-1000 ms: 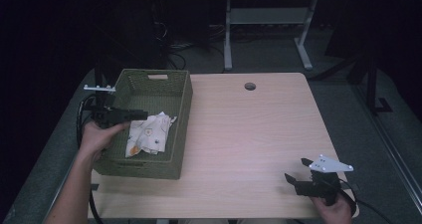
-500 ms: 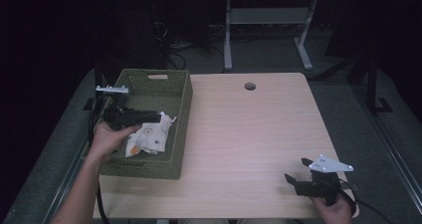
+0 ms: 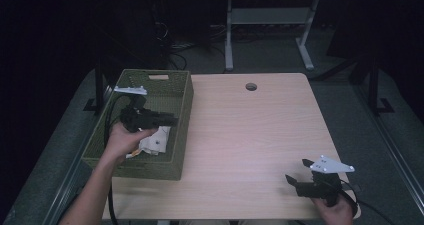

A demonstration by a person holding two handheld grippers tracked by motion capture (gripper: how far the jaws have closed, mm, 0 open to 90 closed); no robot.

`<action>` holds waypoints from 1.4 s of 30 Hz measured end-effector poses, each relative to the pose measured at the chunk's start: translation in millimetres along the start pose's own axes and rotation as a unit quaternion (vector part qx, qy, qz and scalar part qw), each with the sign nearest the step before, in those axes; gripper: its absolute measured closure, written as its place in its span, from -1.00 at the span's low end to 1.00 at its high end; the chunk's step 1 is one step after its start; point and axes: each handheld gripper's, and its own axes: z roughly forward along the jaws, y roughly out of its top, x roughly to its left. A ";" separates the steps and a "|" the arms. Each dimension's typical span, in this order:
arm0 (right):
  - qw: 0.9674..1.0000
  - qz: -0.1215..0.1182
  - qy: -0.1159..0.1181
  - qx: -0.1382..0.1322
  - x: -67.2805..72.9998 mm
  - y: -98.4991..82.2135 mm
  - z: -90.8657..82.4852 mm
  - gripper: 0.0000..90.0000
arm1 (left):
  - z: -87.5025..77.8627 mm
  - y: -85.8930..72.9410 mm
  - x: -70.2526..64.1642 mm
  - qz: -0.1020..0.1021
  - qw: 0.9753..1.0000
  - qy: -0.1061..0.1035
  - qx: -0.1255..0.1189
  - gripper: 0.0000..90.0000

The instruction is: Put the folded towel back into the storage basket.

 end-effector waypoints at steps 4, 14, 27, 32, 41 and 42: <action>1.000 -0.002 0.001 -0.002 -0.4 0.1 -0.8 -0.60 | 12.6 4.5 -10.9 0.011 1.000 -0.010 0.008 0.23; 1.000 0.001 0.003 -0.005 -1.3 -0.2 -3.5 -0.61 | 38.1 10.6 -27.3 0.016 0.999 -0.026 0.011 0.17; 1.000 0.002 0.007 -0.008 -2.0 -0.2 -4.7 -0.61 | 72.4 11.6 -46.1 0.014 0.999 -0.036 0.016 0.03; 1.000 0.002 0.008 -0.009 -2.0 0.5 -5.1 -0.61 | 84.5 13.9 -53.9 0.017 0.999 -0.040 0.021 0.00; 1.000 0.004 0.007 -0.009 -3.2 -0.7 -6.4 -0.62 | 109.1 6.9 -67.0 0.014 0.998 -0.051 0.027 -0.07; 1.000 0.004 0.007 -0.009 -3.1 -0.6 -6.5 -0.62 | 111.1 6.3 -68.0 0.016 0.998 -0.052 0.029 -0.09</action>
